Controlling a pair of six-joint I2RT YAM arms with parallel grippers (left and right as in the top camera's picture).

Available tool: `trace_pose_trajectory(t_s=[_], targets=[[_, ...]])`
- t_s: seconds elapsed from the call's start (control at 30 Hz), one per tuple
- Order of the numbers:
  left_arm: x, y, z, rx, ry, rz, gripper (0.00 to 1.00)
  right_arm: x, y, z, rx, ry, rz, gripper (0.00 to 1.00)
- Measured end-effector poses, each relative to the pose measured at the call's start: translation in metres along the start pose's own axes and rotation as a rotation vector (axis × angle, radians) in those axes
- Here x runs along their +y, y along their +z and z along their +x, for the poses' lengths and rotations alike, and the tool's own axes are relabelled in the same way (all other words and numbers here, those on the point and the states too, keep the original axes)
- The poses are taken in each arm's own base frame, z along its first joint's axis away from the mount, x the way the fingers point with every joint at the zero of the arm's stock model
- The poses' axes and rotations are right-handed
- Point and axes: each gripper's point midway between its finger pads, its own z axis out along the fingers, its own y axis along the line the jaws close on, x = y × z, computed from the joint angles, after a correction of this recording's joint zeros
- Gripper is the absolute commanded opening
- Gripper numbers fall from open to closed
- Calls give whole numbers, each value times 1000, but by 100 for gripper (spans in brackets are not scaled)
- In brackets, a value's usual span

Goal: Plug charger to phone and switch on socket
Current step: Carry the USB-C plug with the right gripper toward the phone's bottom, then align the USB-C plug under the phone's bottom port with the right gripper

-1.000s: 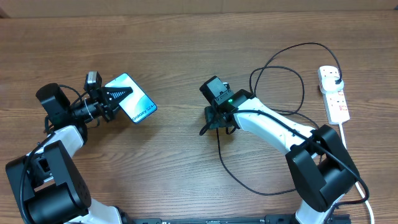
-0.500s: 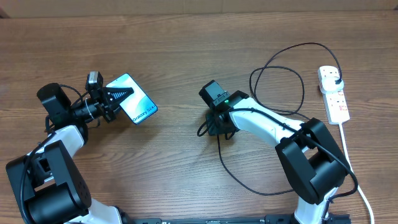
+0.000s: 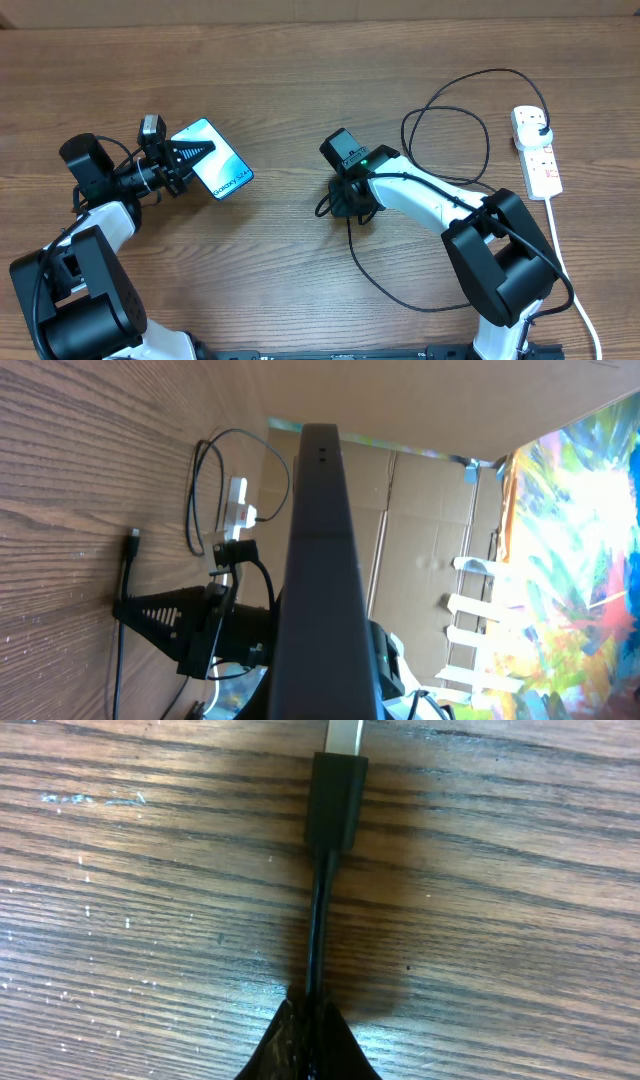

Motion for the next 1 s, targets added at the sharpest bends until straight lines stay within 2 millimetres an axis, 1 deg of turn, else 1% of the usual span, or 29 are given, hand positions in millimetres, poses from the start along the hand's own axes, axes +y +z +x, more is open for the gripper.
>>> trace_pose_trajectory(t_s=[0.1,0.2,0.27,0.3,0.33,0.4,0.47,0.5,0.53,0.63,0.7,0.77,0.87,0.9,0.93,1.0], targets=[[0,0,0,2,1,0,4,0,-1,1,23,8,-15,4],[0,3,2,12,1,0,4,-1,-5,8,77,-2,-50,4],[0,8,5,27,1,-3,4,0,-11,11,106,-12,-82,4],[1,12,8,41,1,-5,4,0,-17,13,119,-21,-100,4],[1,18,12,62,3,-8,4,0,-26,17,129,-29,-115,4],[1,31,20,104,19,-14,4,0,-49,23,131,-51,-144,4],[-1,47,30,155,55,-18,4,2,-86,31,105,-86,-187,4],[-3,53,34,178,75,-18,4,4,-99,34,89,-101,-206,4],[-6,59,37,198,87,-18,4,7,-117,38,65,-126,-232,4],[-20,73,41,248,135,-14,4,18,-157,50,-2,-200,-294,4],[-35,81,39,268,182,-8,4,29,-177,64,-27,-263,-334,4],[-52,87,36,282,237,0,4,40,-187,77,-31,-314,-359,4],[-72,93,34,292,302,10,4,60,-192,91,-34,-379,-393,4],[-76,94,33,294,319,13,4,65,-192,94,-37,-398,-401,4],[-80,94,33,295,329,14,4,75,-194,98,-46,-424,-419,4],[-81,95,32,296,332,15,4,94,-198,104,-69,-475,-456,4]])
